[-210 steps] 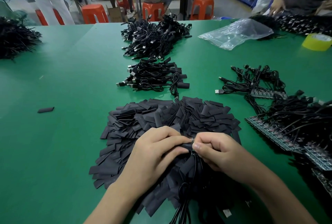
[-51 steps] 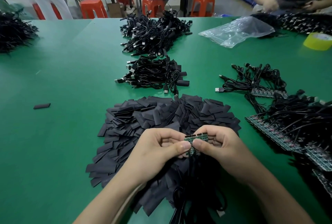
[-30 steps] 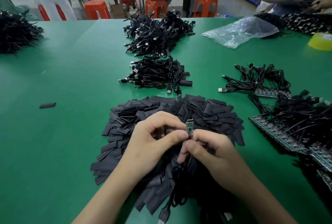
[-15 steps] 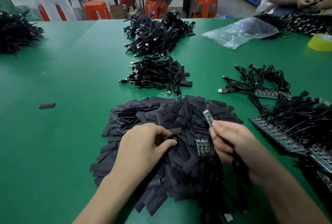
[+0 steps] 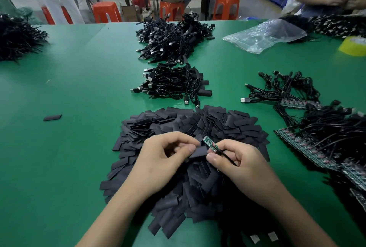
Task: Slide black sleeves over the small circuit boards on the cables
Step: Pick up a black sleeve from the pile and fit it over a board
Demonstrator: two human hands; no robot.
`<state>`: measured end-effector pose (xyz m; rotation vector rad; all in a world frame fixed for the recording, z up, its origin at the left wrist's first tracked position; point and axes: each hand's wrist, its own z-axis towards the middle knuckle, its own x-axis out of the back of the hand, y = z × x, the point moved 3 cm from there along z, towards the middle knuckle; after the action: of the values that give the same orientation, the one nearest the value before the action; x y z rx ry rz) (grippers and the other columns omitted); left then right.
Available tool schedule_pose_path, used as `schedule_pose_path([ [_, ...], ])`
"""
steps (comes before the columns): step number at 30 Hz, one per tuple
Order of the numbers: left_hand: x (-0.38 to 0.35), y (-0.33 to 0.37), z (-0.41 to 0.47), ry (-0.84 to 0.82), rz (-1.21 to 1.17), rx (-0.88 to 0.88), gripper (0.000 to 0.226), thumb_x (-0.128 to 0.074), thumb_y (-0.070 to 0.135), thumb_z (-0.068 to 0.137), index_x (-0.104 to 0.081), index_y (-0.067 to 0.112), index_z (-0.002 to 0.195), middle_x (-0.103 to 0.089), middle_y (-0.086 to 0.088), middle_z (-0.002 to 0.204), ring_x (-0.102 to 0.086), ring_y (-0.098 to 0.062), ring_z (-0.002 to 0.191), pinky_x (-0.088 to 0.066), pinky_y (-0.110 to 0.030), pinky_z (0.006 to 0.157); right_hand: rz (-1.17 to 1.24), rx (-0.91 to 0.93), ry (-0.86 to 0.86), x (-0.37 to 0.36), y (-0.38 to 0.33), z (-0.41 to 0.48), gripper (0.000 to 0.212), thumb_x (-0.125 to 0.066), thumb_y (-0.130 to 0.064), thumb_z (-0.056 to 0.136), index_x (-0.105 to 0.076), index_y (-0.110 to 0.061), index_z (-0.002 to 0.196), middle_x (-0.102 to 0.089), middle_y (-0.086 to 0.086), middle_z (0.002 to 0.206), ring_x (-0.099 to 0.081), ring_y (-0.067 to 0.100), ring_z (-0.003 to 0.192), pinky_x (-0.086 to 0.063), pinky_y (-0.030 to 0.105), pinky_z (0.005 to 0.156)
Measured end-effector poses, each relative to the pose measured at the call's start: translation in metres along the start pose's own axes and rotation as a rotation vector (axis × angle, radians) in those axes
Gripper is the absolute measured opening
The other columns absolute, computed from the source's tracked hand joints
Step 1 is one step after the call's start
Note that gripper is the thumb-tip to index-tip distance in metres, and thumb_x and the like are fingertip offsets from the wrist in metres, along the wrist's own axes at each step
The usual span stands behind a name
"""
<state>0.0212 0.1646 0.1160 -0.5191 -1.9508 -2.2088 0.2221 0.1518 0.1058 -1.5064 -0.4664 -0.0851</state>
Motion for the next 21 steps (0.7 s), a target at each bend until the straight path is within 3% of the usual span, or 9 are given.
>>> schedule_pose_path([
  [3,-0.009,0.004,-0.003,-0.013,-0.054,-0.045,0.019,-0.075,0.007,0.091,-0.081,0.025,0.093,-0.074,0.009,0.077,-0.063,-0.006,0.067,-0.05,-0.019,0.069,0.07,-0.024,-0.017,0.0,0.003,0.002,0.033,-0.066,-0.045,0.087,-0.071,-0.012,0.093,-0.072,0.018,0.082,-0.057,0.018,0.073,-0.051,0.054,0.071],
  [8,-0.014,0.011,-0.007,0.116,0.231,-0.309,0.023,-0.087,0.027,0.078,-0.082,0.024,0.1,-0.071,0.013,0.083,-0.067,-0.007,0.078,-0.048,-0.015,0.076,0.126,-0.003,-0.002,0.002,0.006,0.002,0.029,-0.065,-0.041,0.087,-0.071,-0.013,0.093,-0.072,0.015,0.078,-0.049,0.008,0.06,-0.037,0.029,0.06],
  [11,-0.016,0.012,-0.01,0.164,0.276,-0.381,0.023,-0.084,0.028,0.081,-0.082,0.019,0.102,-0.073,0.012,0.092,-0.069,-0.004,0.087,-0.051,-0.017,0.08,0.109,0.023,-0.005,0.0,0.006,0.002,0.036,-0.061,-0.051,0.087,-0.07,-0.016,0.091,-0.068,0.009,0.07,-0.048,0.009,0.059,-0.036,0.03,0.059],
  [13,-0.015,0.01,-0.011,0.194,0.284,-0.399,0.021,-0.083,0.026,0.083,-0.082,0.018,0.102,-0.074,0.011,0.095,-0.069,-0.002,0.09,-0.052,-0.018,0.082,0.072,0.041,0.028,0.001,0.007,0.003,0.042,-0.052,-0.057,0.09,-0.068,-0.018,0.09,-0.05,-0.001,0.055,-0.039,0.008,0.054,-0.031,0.029,0.055],
  [15,-0.013,0.008,-0.011,0.218,0.289,-0.401,0.02,-0.083,0.023,0.083,-0.082,0.016,0.102,-0.075,0.011,0.097,-0.069,-0.002,0.091,-0.051,-0.016,0.084,0.084,0.041,0.063,0.006,0.008,0.005,0.045,-0.045,-0.057,0.093,-0.067,-0.018,0.089,-0.036,-0.006,0.054,-0.032,0.009,0.051,-0.027,0.033,0.053],
  [21,-0.009,0.001,-0.009,0.25,0.253,-0.387,0.019,-0.082,0.021,0.083,-0.082,0.018,0.102,-0.075,0.013,0.1,-0.07,-0.001,0.095,-0.047,-0.011,0.086,0.018,0.054,-0.002,0.018,0.01,0.007,0.045,-0.048,-0.056,0.094,-0.055,-0.017,0.074,-0.034,-0.004,0.055,-0.032,0.015,0.052,-0.026,0.036,0.052],
])
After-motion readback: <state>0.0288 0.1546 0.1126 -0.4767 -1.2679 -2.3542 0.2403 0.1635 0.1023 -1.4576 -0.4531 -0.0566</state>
